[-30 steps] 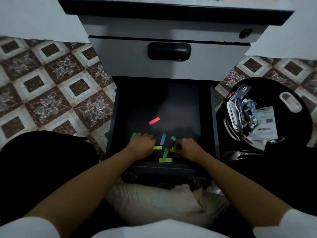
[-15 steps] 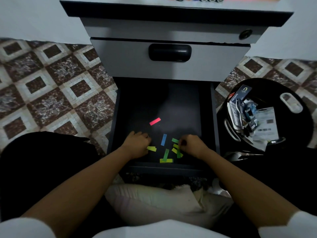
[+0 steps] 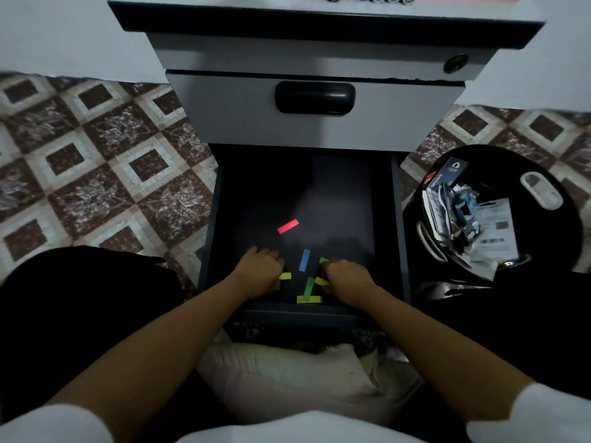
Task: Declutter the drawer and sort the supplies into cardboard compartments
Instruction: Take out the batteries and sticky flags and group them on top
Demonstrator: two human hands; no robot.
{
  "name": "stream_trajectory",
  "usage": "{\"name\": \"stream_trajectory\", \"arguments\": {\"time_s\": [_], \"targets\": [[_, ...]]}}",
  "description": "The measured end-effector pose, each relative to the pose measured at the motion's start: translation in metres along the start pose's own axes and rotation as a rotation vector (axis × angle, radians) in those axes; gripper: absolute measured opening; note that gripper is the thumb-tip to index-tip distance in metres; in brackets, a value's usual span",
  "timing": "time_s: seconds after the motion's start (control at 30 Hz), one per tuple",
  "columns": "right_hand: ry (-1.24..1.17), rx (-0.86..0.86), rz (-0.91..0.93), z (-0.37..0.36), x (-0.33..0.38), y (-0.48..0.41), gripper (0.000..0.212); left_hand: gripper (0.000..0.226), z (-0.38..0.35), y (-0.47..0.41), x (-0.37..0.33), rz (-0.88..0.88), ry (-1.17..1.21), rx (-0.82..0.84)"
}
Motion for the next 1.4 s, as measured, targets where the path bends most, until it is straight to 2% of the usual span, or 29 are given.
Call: {"name": "stream_trajectory", "arguments": {"time_s": [0.17,0.27,0.37,0.5,0.67,0.8,0.9,1.0,1.17,1.27,1.4], "targets": [[-0.044,0.029,-0.021,-0.003,-0.002,-0.001,0.033,0.042,-0.001,-0.001,-0.002,-0.022,-0.013,0.008],[-0.077,-0.014,-0.044,0.002,-0.005,0.0,0.032,0.042,0.002,0.0,-0.002,-0.032,-0.019,-0.014],[-0.287,-0.074,-0.115,0.009,-0.015,0.0,0.02,0.042,0.007,0.001,-0.002,-0.036,-0.011,-0.056],[-0.64,-0.157,-0.219,0.016,-0.03,-0.001,0.025,0.04,0.013,0.0,-0.001,-0.033,0.02,-0.076],[-0.773,-0.197,-0.22,0.021,-0.033,-0.004,0.025,0.034,0.011,-0.002,0.002,-0.021,0.052,-0.056],[-0.703,-0.189,-0.1,0.026,-0.024,-0.002,0.009,0.032,0.01,-0.003,0.002,-0.024,0.077,-0.057],[-0.428,-0.041,0.086,0.02,-0.002,0.002,0.019,0.031,0.01,-0.003,0.001,-0.026,0.079,-0.064],[-0.147,0.109,0.189,0.003,0.017,0.005,0.028,0.033,0.009,-0.004,0.002,-0.02,0.075,-0.067],[-0.067,0.202,0.277,-0.006,0.021,0.0,0.029,0.035,0.007,-0.003,0.004,-0.013,0.08,-0.083],[-0.051,0.192,0.304,-0.01,0.026,-0.003,0.03,0.034,0.009,-0.002,0.006,-0.004,0.091,-0.095],[-0.074,0.049,0.294,-0.006,0.031,-0.013,0.032,0.032,0.01,0.001,0.009,0.021,0.11,-0.115]]}}
Point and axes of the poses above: each hand's wrist, its own y-axis away from the middle knuckle, its own z-axis out of the back of the hand, x = y × z, the point moved 7 cm from there along -y, towards the middle knuckle, and after that the axes turned 2 degrees about y, right-handed, at the moved point
